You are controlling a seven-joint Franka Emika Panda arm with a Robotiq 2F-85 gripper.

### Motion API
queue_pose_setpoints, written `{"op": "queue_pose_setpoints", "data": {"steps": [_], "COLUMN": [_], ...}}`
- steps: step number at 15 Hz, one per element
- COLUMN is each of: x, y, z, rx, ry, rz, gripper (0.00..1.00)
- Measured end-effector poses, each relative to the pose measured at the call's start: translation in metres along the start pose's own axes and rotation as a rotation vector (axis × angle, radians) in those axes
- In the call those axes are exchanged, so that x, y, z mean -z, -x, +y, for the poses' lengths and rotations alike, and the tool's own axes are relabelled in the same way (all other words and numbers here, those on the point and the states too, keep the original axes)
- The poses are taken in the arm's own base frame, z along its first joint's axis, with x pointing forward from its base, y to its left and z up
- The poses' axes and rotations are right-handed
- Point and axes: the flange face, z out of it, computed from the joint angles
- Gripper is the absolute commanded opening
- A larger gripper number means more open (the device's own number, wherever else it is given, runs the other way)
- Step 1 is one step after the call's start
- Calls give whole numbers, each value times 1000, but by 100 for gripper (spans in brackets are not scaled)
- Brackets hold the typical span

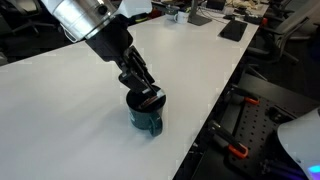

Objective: Remove the marker from the mug.

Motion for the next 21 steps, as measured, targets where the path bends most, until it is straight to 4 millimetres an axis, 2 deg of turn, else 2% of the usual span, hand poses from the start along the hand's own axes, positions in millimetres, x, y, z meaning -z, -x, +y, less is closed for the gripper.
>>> {"op": "queue_pose_setpoints", "data": {"steps": [5, 10, 11, 12, 13, 16, 18, 21], "x": [-4, -17, -20, -22, -23, -27, -28, -28], "y": [0, -3, -3, -4, -4, -4, -3, -2], "z": [1, 5, 6, 7, 7, 9, 11, 14], "rx": [30, 27, 26, 25, 23, 19, 15, 4], "ry": [-10, -30, -35, -39, -44, -53, -59, -75], "rz": [-5, -25, -29, -32, -34, -38, -37, -32], "gripper": [51, 48, 29, 23, 23, 0, 4, 4]}}
